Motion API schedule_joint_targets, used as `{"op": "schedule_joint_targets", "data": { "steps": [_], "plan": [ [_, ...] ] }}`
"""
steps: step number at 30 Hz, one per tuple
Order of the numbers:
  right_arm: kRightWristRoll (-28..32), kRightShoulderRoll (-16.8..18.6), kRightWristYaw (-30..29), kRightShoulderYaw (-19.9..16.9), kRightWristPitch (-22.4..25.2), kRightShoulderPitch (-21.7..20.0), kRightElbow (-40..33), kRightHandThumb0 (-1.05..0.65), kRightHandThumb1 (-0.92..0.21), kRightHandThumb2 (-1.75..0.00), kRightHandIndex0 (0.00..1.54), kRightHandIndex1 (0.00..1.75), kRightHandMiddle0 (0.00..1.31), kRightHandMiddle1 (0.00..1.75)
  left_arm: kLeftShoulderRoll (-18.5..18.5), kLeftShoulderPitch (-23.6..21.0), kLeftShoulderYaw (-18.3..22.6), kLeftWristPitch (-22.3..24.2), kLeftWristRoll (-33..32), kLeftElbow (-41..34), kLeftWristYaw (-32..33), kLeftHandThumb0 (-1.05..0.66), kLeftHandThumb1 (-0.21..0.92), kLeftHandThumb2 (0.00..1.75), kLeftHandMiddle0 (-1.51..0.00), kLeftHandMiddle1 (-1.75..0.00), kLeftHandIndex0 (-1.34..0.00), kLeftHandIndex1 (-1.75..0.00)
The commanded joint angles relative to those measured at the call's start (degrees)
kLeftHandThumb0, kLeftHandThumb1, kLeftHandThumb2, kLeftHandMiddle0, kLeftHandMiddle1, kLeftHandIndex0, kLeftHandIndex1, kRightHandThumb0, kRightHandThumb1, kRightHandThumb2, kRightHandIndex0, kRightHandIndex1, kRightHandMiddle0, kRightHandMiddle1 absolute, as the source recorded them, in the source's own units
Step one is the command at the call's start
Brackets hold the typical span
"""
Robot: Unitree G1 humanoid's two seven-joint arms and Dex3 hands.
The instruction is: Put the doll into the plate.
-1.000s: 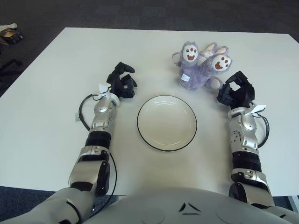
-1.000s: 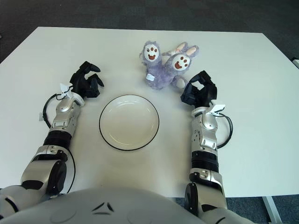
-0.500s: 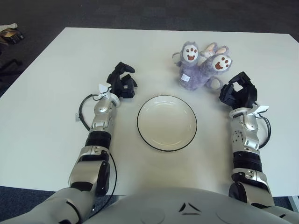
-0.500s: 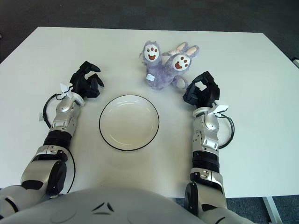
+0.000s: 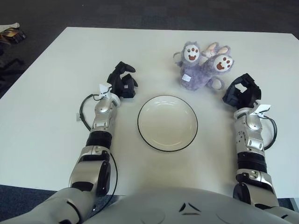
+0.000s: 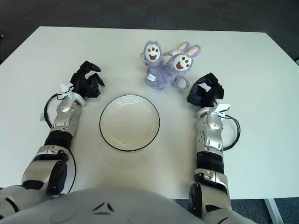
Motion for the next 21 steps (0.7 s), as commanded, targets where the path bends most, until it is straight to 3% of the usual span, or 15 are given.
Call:
{"op": "schedule_joint_targets", "data": {
  "steps": [1,4,7,12,19,20,21],
  "plan": [
    [-2.0,-2.4,-1.1,-0.3,1.9,0.8,-1.8,-0.24,-0.32,-1.31,0.77,1.73,0.50,1.75,-0.9,2.7,-0.3,1.5,0.0,2.4,0.1,-0.01,0.25,1.39,-0.72,-1.67,-0.41,-1.75],
    [-3.1,-3.9,-1.2,-0.3,3.3,0.6,-3.0,-0.08,-0.33,-1.28,0.64,1.67,0.48,1.75,-1.0,2.8,-0.3,1.5,0.0,2.1,0.2,-0.01,0.25,1.38,-0.72,-1.66,-0.40,-1.75],
    [-3.3,-5.1,-0.6,-0.3,4.5,0.5,-4.3,-0.03,-0.36,-1.23,0.56,1.62,0.47,1.75,-1.1,2.9,-0.3,1.4,0.0,2.0,0.1,-0.01,0.25,1.38,-0.72,-1.66,-0.40,-1.75],
    [-3.5,-8.0,1.4,0.0,7.2,0.9,-7.5,-0.01,-0.61,-0.94,0.34,1.63,0.33,1.75,-1.1,3.1,-0.4,1.2,0.1,1.7,0.1,-0.01,0.26,1.37,-0.72,-1.66,-0.40,-1.75],
    [-4.1,-12.5,4.9,0.6,11.6,1.2,-12.4,0.00,-0.85,-0.61,0.23,1.61,0.17,1.75,-1.0,3.1,-0.6,0.9,0.3,1.7,0.0,-0.01,0.26,1.37,-0.72,-1.67,-0.40,-1.75],
    [-4.6,-13.5,5.5,0.8,12.4,1.1,-13.4,-0.07,-0.77,-0.66,0.20,1.56,0.13,1.69,-1.0,3.1,-0.6,1.0,0.3,1.7,0.1,-0.01,0.26,1.37,-0.72,-1.67,-0.40,-1.75],
    [-4.9,-14.3,6.0,1.0,13.0,1.0,-14.2,-0.18,-0.59,-0.82,0.14,1.43,0.08,1.58,-1.0,3.1,-0.6,1.1,0.3,1.7,0.1,-0.01,0.26,1.38,-0.71,-1.67,-0.40,-1.75]
  ]
}}
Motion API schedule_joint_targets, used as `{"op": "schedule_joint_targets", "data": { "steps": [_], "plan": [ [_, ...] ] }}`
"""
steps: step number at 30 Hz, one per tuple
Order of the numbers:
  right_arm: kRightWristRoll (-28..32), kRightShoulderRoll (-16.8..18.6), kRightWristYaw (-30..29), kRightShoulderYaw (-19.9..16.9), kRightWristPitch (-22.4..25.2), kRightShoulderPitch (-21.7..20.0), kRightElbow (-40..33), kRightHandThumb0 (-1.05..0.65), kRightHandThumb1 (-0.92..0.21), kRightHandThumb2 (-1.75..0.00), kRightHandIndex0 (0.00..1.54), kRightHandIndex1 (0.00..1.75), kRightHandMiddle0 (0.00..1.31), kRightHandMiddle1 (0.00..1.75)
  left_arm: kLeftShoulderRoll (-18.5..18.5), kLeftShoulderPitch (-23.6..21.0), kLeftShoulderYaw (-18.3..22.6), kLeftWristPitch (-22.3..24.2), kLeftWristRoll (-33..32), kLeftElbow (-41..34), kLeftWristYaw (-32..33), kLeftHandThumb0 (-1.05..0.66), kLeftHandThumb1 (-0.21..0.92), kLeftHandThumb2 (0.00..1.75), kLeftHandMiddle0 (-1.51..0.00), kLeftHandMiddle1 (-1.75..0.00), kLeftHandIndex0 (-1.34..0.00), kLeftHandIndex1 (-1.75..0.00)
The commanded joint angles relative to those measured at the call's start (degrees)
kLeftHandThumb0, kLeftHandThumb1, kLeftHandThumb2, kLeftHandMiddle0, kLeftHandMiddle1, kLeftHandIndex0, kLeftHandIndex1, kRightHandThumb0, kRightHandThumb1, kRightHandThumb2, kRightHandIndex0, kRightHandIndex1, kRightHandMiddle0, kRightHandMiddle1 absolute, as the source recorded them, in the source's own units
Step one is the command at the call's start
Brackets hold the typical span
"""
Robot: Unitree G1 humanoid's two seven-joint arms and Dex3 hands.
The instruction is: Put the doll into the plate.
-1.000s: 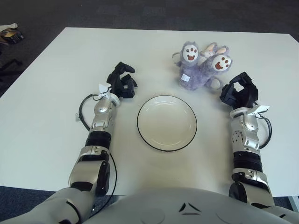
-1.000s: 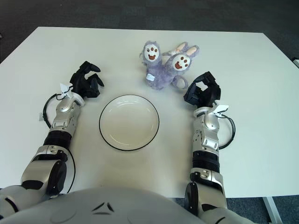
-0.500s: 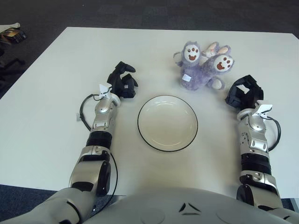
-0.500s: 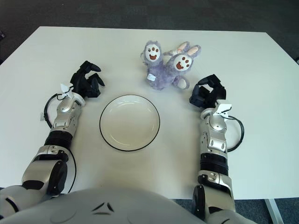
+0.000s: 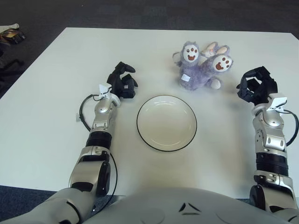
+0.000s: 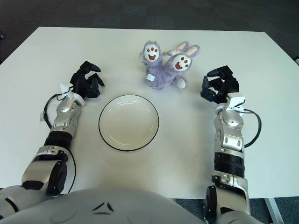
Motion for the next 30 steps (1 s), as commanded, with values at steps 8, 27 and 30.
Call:
{"op": "schedule_joint_targets", "data": {
  "steps": [8,27,30],
  "plan": [
    [-4.4,-8.1,4.8,1.9,0.4,-3.0,-0.2,-0.48,-0.30,-1.05,0.01,1.07,0.00,1.29,-0.7,2.9,-0.4,1.7,0.3,1.9,0.4,-0.01,0.26,1.38,-0.72,-1.67,-0.40,-1.75],
    [-25.4,-20.1,4.5,12.9,-6.6,-10.3,5.5,-0.81,-0.43,-0.80,0.11,0.84,0.00,0.97,-1.0,2.9,-0.5,1.1,0.6,2.0,0.7,-0.01,0.25,1.40,-0.71,-1.70,-0.40,-1.75],
    [-27.2,-21.8,5.9,14.6,-7.9,-11.4,6.1,-0.91,-0.51,-0.69,0.12,0.83,0.00,0.87,-1.1,3.0,-0.5,0.9,0.9,2.0,1.0,-0.01,0.25,1.41,-0.71,-1.72,-0.40,-1.75]
  ]
}}
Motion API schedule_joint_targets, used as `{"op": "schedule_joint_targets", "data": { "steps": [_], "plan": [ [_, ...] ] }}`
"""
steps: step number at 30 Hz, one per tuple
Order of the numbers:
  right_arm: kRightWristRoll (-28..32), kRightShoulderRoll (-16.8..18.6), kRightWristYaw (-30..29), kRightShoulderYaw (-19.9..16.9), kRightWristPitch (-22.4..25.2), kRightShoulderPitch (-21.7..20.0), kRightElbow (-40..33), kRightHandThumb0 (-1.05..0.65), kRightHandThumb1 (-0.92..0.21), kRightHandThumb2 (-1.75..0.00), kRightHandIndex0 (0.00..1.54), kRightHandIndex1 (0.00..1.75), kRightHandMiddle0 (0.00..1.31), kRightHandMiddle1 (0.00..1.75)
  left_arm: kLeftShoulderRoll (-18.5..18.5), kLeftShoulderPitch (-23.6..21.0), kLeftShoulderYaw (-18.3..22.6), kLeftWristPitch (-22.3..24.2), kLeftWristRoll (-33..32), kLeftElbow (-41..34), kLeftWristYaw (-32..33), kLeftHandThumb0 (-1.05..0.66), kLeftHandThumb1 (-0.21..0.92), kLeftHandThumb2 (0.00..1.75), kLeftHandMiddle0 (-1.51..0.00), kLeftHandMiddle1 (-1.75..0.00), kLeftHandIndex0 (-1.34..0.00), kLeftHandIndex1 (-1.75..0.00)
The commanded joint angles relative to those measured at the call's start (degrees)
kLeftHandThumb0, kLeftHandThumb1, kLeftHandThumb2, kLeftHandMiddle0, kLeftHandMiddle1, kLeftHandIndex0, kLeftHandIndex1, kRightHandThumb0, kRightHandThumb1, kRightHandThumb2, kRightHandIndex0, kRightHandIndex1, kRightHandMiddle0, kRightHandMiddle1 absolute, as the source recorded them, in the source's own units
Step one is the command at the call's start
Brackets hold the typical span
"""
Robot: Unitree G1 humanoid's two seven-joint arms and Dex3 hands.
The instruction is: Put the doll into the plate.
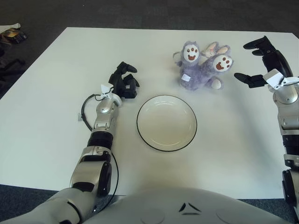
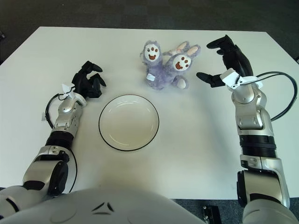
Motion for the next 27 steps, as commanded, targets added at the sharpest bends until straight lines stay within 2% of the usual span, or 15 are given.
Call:
{"op": "schedule_joint_targets", "data": {
  "steps": [1,6,15,20,27],
  "plan": [
    [-2.3,-2.6,1.9,2.0,-1.9,-1.7,0.9,-0.93,-0.52,-0.67,0.12,0.83,0.00,0.84,-0.7,3.0,-0.3,1.1,0.6,2.1,0.8,-0.01,0.25,1.41,-0.71,-1.73,-0.40,-1.75],
    [-4.0,-4.0,4.3,3.7,-2.0,-2.8,0.7,-0.97,-0.57,-0.63,0.09,0.83,0.00,0.79,-0.7,3.2,-0.5,1.0,0.9,1.8,0.9,-0.02,0.25,1.42,-0.70,-1.73,-0.40,-1.75],
    [-6.8,-5.0,11.6,6.9,2.5,-5.4,-4.7,-1.01,-0.60,-0.59,0.01,0.85,0.00,0.79,-0.8,3.4,-0.6,2.2,0.9,1.2,1.1,-0.01,0.24,1.42,-0.71,-1.74,-0.40,-1.75],
    [-8.1,-3.8,15.2,9.0,6.5,-8.1,-8.2,-1.00,-0.58,-0.58,0.00,0.72,0.00,0.75,-0.8,3.4,-0.7,2.1,1.2,1.4,1.5,-0.02,0.18,1.49,-0.75,-1.74,-0.45,-1.74],
    [-7.7,-4.2,18.0,10.5,6.2,-9.6,-7.5,-1.01,-0.58,-0.58,0.00,0.69,0.00,0.77,-0.7,3.4,-0.9,1.8,1.1,1.7,0.9,-0.02,0.20,1.47,-0.73,-1.75,-0.43,-1.75]
  ]
}}
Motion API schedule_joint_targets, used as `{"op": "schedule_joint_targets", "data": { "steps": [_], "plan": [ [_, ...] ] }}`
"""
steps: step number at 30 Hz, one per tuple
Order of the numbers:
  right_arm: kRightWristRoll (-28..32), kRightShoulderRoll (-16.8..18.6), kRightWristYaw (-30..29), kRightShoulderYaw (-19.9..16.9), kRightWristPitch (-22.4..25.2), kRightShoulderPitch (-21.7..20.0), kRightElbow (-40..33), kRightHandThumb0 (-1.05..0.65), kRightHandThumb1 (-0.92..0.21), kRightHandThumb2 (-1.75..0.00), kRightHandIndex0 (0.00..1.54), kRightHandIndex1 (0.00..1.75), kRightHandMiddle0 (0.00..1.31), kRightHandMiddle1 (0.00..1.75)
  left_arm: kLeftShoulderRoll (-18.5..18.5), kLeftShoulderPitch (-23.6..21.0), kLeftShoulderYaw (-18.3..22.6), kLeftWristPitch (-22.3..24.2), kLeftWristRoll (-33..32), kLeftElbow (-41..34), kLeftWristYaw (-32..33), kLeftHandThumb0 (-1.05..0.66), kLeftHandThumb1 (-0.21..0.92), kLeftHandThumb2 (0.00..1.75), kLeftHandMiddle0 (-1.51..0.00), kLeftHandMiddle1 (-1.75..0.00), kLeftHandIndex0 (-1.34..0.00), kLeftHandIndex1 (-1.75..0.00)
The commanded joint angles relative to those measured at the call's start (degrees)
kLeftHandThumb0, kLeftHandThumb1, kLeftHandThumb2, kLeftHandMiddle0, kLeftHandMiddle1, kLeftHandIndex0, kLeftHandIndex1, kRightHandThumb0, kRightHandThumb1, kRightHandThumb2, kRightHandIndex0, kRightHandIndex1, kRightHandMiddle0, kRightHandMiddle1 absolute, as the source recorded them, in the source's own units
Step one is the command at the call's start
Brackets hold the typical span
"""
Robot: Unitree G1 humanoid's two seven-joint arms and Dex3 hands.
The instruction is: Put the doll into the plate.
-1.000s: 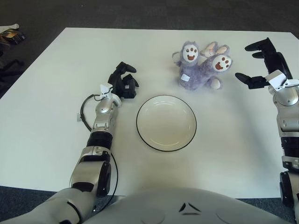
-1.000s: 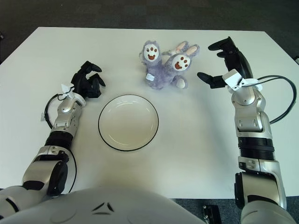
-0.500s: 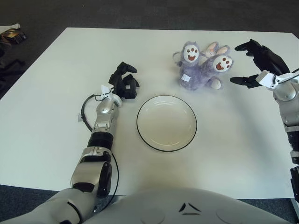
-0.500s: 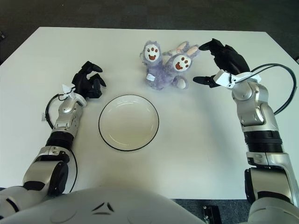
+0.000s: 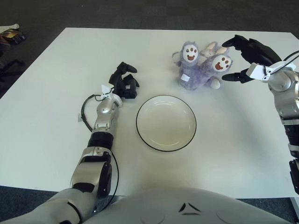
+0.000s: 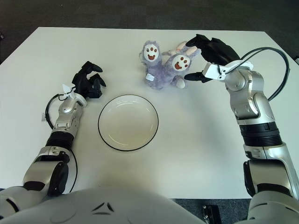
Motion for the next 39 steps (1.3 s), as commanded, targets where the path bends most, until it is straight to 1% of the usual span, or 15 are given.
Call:
{"op": "schedule_joint_targets", "data": {
  "steps": [1,4,6,9,13,15,16,19,21,24,27,32,39],
  "plan": [
    [-0.2,-0.3,2.9,1.3,0.8,-1.1,-0.5,-1.01,-0.57,-0.58,0.00,0.68,0.00,0.78,-0.6,3.0,-0.4,1.5,0.3,2.4,0.0,-0.02,0.21,1.46,-0.73,-1.75,-0.42,-1.75],
    [0.4,-0.2,4.6,1.5,1.1,-1.4,-0.9,-1.02,-0.58,-0.57,0.00,0.62,0.00,0.73,-0.7,3.0,-0.3,1.4,0.2,2.5,0.1,-0.02,0.20,1.48,-0.74,-1.75,-0.43,-1.75],
    [0.7,0.1,5.4,1.9,1.1,-1.9,-0.7,-1.03,-0.60,-0.54,0.00,0.51,0.00,0.62,-0.7,2.9,-0.3,1.5,0.2,2.5,0.1,-0.02,0.21,1.47,-0.74,-1.74,-0.42,-1.75],
    [0.8,1.1,6.2,2.8,1.2,-3.4,0.5,-1.04,-0.62,-0.51,0.00,0.42,0.00,0.50,-0.8,2.9,-0.3,1.6,0.1,2.6,0.1,-0.02,0.22,1.44,-0.73,-1.73,-0.41,-1.75],
    [1.0,1.9,6.6,3.2,0.8,-4.5,1.7,-1.04,-0.62,-0.50,0.00,0.38,0.00,0.46,-0.9,2.8,-0.2,1.6,0.0,2.9,0.1,-0.02,0.23,1.43,-0.72,-1.72,-0.40,-1.75],
    [2.1,2.3,6.6,3.0,-0.3,-4.7,2.1,-1.03,-0.60,-0.49,0.00,0.38,0.00,0.47,-1.0,2.7,-0.1,1.5,0.0,3.1,0.1,-0.02,0.24,1.43,-0.72,-1.73,-0.40,-1.75],
    [2.4,2.5,6.6,3.0,-0.6,-4.8,2.2,-1.01,-0.58,-0.51,0.00,0.38,0.00,0.51,-1.0,2.7,-0.1,1.4,0.0,3.1,0.1,-0.02,0.24,1.43,-0.72,-1.73,-0.40,-1.75],
    [2.9,2.9,8.1,3.3,0.2,-5.4,0.6,-0.98,-0.52,-0.55,0.00,0.38,0.00,0.55,-1.0,2.7,-0.1,1.3,0.2,3.1,0.4,-0.02,0.22,1.45,-0.72,-1.74,-0.41,-1.75],
    [3.3,3.0,9.6,3.9,0.4,-6.3,0.0,-0.92,-0.45,-0.64,0.00,0.34,0.00,0.54,-1.1,2.7,-0.2,1.4,0.5,3.0,0.8,-0.02,0.18,1.49,-0.75,-1.74,-0.45,-1.73],
    [4.3,3.0,11.2,4.1,-0.3,-7.0,0.4,-0.85,-0.38,-0.74,0.00,0.30,0.00,0.54,-1.1,2.8,-0.3,1.6,0.7,2.7,1.1,-0.02,0.14,1.52,-0.78,-1.75,-0.50,-1.71],
    [4.8,3.1,12.0,4.3,-0.8,-7.3,0.7,-0.82,-0.35,-0.77,0.00,0.28,0.00,0.54,-1.2,2.8,-0.4,1.8,0.7,2.6,1.2,-0.02,0.13,1.53,-0.79,-1.75,-0.51,-1.70],
    [5.4,3.3,12.5,4.7,-3.2,-7.8,2.6,-0.79,-0.33,-0.81,0.00,0.22,0.00,0.58,-1.2,3.0,-0.4,1.9,0.6,2.4,1.2,-0.02,0.13,1.54,-0.79,-1.75,-0.51,-1.71],
    [5.7,4.3,13.1,5.8,-4.1,-8.9,4.9,-0.75,-0.30,-0.85,0.00,0.22,0.00,0.64,-1.3,3.1,-0.4,2.2,0.6,2.1,1.3,-0.02,0.13,1.54,-0.79,-1.75,-0.50,-1.71]
  ]
}}
